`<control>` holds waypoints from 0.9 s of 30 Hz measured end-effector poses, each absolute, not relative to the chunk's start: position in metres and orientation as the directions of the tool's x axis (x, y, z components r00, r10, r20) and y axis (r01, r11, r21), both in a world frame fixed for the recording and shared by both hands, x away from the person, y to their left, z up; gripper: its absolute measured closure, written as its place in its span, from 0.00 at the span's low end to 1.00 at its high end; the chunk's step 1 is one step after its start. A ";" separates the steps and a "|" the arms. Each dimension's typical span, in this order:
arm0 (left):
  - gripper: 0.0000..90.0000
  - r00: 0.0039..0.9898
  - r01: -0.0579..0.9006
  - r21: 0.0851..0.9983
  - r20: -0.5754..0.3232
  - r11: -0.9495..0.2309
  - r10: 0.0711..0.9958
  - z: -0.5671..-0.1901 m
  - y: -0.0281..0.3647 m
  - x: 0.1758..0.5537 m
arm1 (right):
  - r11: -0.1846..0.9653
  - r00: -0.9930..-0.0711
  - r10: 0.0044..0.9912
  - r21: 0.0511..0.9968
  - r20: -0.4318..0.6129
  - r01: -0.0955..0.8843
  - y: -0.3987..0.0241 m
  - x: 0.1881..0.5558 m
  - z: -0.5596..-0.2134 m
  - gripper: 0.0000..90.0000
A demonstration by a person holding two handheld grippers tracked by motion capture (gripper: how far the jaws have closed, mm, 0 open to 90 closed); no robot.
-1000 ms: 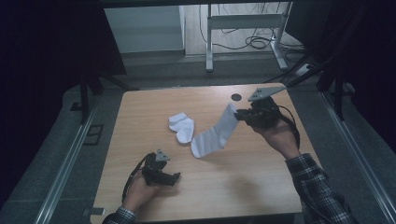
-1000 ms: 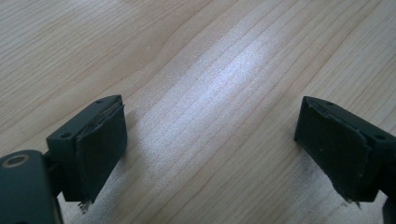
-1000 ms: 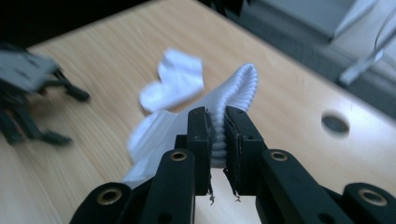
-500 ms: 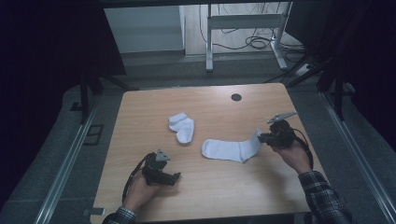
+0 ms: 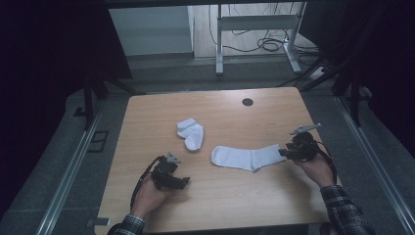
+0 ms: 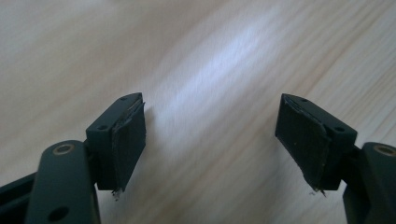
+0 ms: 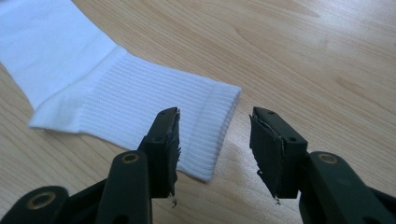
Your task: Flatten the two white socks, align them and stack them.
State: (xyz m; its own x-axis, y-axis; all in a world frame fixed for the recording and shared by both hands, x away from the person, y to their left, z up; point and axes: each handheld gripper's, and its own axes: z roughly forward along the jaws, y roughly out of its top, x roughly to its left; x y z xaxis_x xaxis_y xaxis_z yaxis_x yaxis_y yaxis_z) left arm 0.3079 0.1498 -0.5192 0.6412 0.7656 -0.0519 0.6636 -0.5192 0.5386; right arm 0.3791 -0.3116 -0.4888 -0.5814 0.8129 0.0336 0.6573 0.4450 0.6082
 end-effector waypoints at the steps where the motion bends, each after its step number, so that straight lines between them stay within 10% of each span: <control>1: 0.28 0.649 0.652 0.548 -0.049 -0.523 0.759 -0.517 0.148 0.309 | 0.450 -0.584 0.812 0.607 0.028 0.655 -0.312 0.379 -0.490 0.57; 27: 0.63 0.625 0.548 0.689 0.039 -0.474 0.780 -0.518 0.053 0.377 | 0.452 -0.569 0.822 0.612 -0.004 0.649 -0.311 0.381 -0.501 0.69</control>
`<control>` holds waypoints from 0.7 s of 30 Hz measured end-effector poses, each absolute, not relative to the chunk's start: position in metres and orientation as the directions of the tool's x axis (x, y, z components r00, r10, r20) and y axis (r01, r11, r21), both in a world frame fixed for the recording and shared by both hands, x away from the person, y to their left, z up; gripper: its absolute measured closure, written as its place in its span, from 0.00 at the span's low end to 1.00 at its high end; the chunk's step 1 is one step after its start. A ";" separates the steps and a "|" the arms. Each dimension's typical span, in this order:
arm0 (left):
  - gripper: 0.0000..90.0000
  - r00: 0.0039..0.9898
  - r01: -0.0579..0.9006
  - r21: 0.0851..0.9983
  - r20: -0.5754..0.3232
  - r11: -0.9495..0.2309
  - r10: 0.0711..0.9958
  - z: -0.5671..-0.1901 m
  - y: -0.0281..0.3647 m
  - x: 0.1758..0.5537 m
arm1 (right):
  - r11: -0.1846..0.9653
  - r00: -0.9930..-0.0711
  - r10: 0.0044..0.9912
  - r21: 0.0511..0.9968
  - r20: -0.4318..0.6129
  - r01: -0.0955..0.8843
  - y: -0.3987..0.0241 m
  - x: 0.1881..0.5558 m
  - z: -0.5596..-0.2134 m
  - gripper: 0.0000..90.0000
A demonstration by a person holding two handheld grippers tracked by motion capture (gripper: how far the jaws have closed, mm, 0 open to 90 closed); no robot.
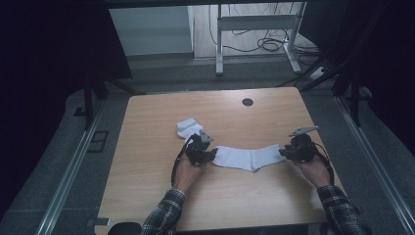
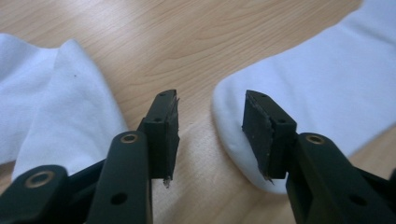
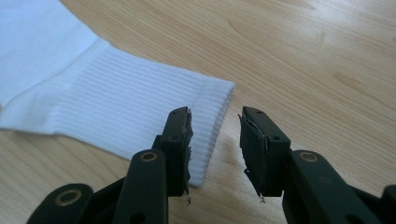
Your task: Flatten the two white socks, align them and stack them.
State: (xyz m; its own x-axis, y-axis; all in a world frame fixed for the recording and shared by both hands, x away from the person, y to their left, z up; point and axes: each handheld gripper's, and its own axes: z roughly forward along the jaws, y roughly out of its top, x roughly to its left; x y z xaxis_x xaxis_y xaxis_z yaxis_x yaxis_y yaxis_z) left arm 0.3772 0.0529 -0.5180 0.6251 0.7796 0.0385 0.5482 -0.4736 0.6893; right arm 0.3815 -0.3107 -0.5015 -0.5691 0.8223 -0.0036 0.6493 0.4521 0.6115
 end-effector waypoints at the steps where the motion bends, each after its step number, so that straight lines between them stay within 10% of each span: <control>1: 0.64 0.619 0.553 0.686 0.041 -0.472 0.784 -0.519 0.052 0.379 | 0.450 -0.566 0.825 0.612 -0.005 0.650 -0.311 0.382 -0.502 0.69; 14: 0.68 0.632 0.590 0.646 0.003 -0.484 0.775 -0.531 0.050 0.384 | 0.448 -0.564 0.825 0.590 0.016 0.672 -0.308 0.390 -0.516 0.70; 21: 0.91 0.644 0.606 0.652 -0.066 -0.456 0.762 -0.532 0.050 0.382 | 0.459 -0.577 0.816 0.568 0.035 0.683 -0.301 0.388 -0.516 0.91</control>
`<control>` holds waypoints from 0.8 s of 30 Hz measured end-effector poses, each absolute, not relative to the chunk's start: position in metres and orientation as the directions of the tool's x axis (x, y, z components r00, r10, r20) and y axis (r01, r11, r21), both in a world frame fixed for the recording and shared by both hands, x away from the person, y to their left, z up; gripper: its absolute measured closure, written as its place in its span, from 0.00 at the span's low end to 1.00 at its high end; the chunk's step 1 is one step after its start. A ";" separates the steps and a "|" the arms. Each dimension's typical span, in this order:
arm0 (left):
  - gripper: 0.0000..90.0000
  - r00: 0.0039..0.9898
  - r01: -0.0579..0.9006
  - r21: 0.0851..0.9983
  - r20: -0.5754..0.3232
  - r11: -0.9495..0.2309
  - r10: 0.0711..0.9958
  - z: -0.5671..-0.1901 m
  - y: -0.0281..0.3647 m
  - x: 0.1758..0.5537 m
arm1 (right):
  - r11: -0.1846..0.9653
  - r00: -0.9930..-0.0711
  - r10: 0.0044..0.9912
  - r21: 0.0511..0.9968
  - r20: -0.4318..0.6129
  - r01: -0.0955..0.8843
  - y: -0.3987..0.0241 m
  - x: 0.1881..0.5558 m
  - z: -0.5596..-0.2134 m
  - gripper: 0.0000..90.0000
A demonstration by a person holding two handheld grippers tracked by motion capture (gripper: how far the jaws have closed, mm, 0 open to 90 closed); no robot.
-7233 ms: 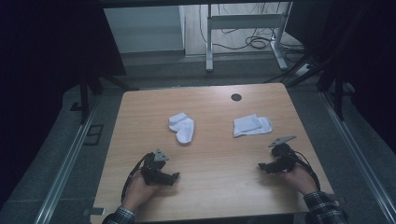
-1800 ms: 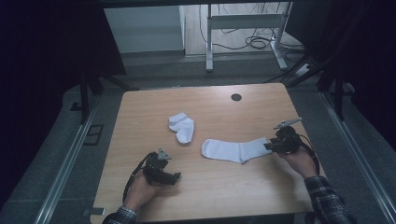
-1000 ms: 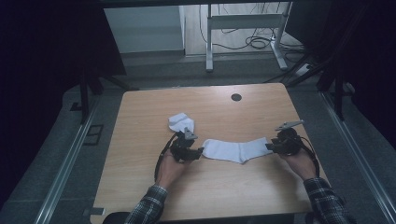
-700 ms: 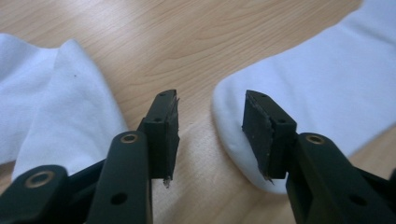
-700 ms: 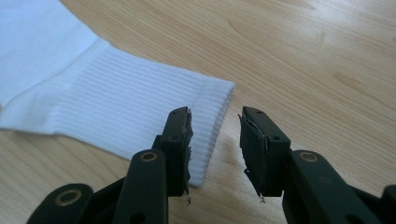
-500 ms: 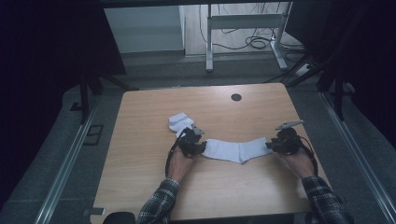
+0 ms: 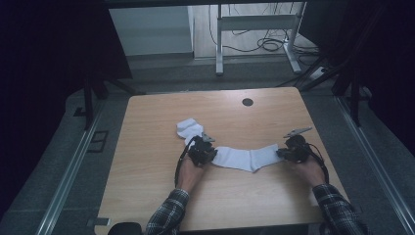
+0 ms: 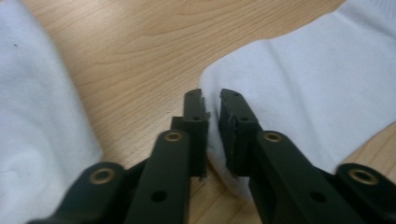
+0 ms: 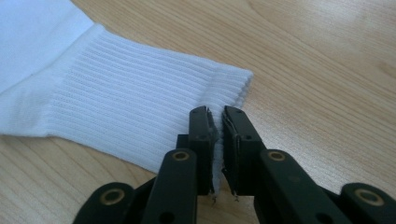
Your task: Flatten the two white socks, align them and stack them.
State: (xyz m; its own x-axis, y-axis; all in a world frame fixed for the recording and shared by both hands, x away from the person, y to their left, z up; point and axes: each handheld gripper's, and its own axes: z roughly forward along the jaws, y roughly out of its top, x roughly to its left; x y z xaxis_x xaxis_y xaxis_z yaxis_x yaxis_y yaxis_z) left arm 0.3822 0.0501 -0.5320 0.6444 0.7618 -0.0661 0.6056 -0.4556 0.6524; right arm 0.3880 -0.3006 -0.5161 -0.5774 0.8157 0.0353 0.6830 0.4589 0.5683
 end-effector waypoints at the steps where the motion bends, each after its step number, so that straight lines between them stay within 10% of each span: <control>1: 0.93 0.644 0.604 0.653 -0.064 -0.456 0.762 -0.532 0.050 0.382 | 0.469 -0.584 0.812 0.568 0.025 0.676 -0.300 0.388 -0.516 0.92; 24: 0.95 0.661 0.568 0.686 -0.053 -0.453 0.748 -0.498 0.084 0.344 | 0.501 -0.652 0.758 0.638 0.003 0.584 -0.283 0.355 -0.486 0.94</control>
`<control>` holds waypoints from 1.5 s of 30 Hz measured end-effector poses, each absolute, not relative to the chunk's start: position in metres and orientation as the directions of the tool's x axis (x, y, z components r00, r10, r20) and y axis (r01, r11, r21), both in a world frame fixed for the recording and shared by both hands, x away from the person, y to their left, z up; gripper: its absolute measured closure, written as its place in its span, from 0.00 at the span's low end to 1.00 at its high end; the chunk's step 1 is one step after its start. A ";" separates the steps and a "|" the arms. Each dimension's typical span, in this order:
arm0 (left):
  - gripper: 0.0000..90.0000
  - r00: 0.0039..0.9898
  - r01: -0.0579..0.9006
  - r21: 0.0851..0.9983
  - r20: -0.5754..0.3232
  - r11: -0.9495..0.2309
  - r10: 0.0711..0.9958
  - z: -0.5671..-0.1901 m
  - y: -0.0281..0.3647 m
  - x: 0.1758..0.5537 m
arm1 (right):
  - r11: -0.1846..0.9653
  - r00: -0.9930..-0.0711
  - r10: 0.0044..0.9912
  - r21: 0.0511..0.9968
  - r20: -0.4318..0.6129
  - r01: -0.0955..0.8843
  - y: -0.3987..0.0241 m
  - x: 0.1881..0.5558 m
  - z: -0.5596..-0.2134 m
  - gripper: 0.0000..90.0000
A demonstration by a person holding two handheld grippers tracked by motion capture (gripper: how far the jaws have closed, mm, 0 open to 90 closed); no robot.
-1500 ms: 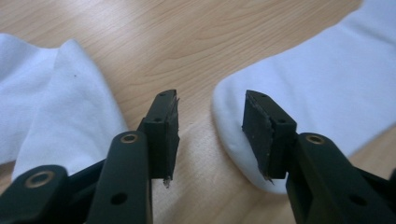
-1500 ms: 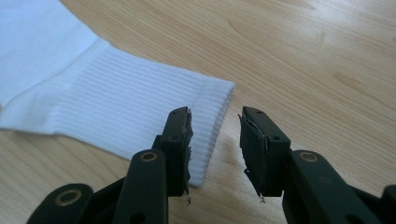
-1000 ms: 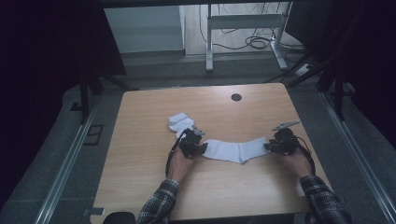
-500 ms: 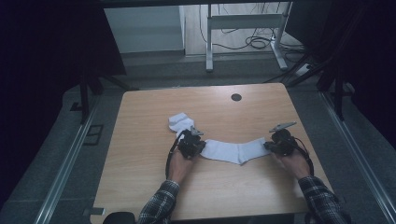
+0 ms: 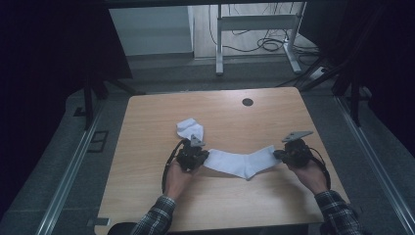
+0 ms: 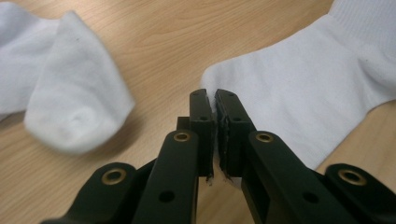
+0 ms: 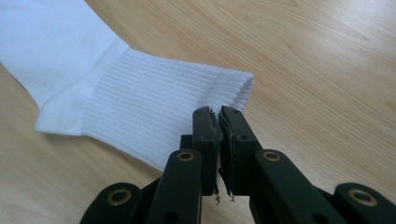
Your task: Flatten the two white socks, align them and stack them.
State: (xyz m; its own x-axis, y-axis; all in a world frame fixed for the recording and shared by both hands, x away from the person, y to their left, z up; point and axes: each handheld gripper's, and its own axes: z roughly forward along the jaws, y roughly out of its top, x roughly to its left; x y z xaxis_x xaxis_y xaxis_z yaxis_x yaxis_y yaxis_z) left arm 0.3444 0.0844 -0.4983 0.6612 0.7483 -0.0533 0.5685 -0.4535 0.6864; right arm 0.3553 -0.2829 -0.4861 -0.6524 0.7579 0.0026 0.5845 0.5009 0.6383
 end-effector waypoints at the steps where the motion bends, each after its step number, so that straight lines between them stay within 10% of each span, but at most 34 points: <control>1: 0.95 0.664 0.563 0.689 -0.046 -0.457 0.747 -0.496 0.088 0.341 | 0.501 -0.656 0.755 0.640 0.006 0.582 -0.282 0.354 -0.485 0.94; 22: 0.95 0.662 0.604 0.629 -0.053 -0.490 0.748 -0.501 0.131 0.285 | 0.616 -0.759 0.651 0.583 0.002 0.530 -0.251 0.313 -0.491 0.95; 32: 0.67 0.637 0.583 0.678 -0.040 -0.447 0.770 -0.494 0.133 0.295 | 0.599 -0.748 0.663 0.595 0.006 0.536 -0.256 0.316 -0.491 0.86; 45: 0.59 0.556 0.585 0.698 0.027 -0.414 0.831 -0.486 0.137 0.348 | 0.533 -0.677 0.736 0.610 0.009 0.587 -0.284 0.334 -0.501 0.62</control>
State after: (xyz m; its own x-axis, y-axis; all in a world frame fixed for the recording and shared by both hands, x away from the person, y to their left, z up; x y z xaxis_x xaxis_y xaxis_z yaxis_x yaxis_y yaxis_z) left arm 0.3476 0.1368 -0.4860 0.5558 0.8309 0.0266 0.5849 -0.4136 0.6977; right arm 0.3338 -0.2841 -0.5005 -0.6771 0.7358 0.0089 0.5869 0.5326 0.6098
